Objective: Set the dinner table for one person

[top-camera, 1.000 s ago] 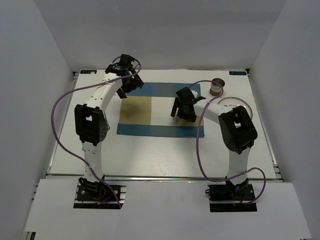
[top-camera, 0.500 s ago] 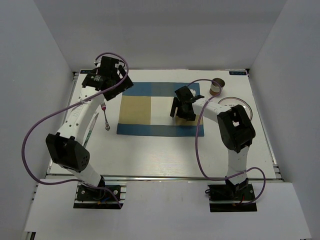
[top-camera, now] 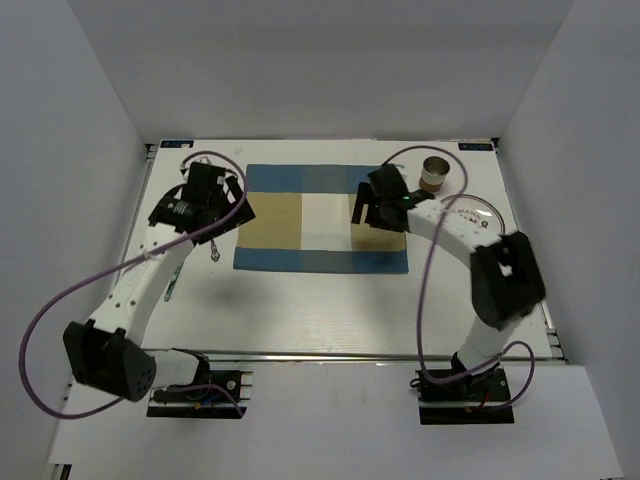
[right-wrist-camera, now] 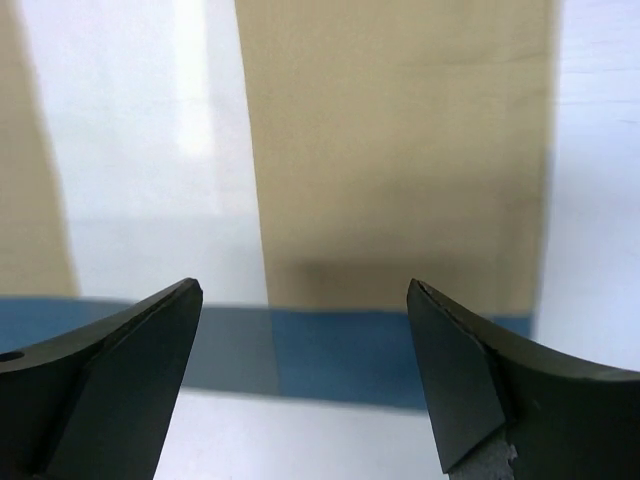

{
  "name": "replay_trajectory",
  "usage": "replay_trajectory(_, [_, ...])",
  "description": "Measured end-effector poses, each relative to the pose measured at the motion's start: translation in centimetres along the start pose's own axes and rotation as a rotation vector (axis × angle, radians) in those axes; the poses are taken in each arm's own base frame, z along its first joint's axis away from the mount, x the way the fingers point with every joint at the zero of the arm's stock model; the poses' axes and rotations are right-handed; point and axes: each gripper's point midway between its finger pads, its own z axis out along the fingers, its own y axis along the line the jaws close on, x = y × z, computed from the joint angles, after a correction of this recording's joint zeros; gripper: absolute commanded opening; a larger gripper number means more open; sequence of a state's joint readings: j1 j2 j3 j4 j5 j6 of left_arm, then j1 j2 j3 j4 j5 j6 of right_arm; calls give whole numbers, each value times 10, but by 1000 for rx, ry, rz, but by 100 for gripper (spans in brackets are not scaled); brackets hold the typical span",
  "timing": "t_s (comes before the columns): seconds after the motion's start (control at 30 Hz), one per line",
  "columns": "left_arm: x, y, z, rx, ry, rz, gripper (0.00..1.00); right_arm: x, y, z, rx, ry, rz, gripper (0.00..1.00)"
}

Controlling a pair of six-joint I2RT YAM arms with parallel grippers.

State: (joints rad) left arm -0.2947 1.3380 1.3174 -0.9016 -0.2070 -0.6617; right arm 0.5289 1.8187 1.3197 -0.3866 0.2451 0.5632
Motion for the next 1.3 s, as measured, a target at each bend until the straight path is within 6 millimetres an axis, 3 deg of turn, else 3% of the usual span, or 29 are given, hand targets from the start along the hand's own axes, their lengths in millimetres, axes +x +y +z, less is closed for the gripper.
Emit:
replay_trajectory(0.07, [12,12,-7,9,-16,5,98,-13,-11,-31,-30,-78,41,89])
replay_trajectory(0.17, [34,31,-12,10,-20,19,98,-26,-53,-82,-33,-224,190,89])
replay_trajectory(0.23, [43,39,-14,16,-26,29,98,-30,-88,-103,6,-326,325,89])
replay_trajectory(0.3, [47,43,-15,25,-38,39,98,-18,-123,-108,70,-377,441,89])
replay_trajectory(0.43, [45,42,-21,51,-66,54,98,17,-170,-98,185,-390,611,89])
replay_trajectory(0.63, [41,32,-27,116,-93,79,98,42,-204,-86,202,-472,762,89])
replay_trajectory(0.9, [57,28,-28,187,-54,138,98,35,-240,-82,227,-591,1001,89])
replay_trajectory(1.07, [62,18,-32,260,-37,169,98,45,-266,-62,272,-576,1099,88])
replay_trajectory(1.13, [63,15,-33,279,-34,177,98,51,-272,-49,285,-531,1131,87])
replay_trajectory(1.3, [65,11,-35,307,-24,188,98,32,-274,-36,207,-547,1195,80])
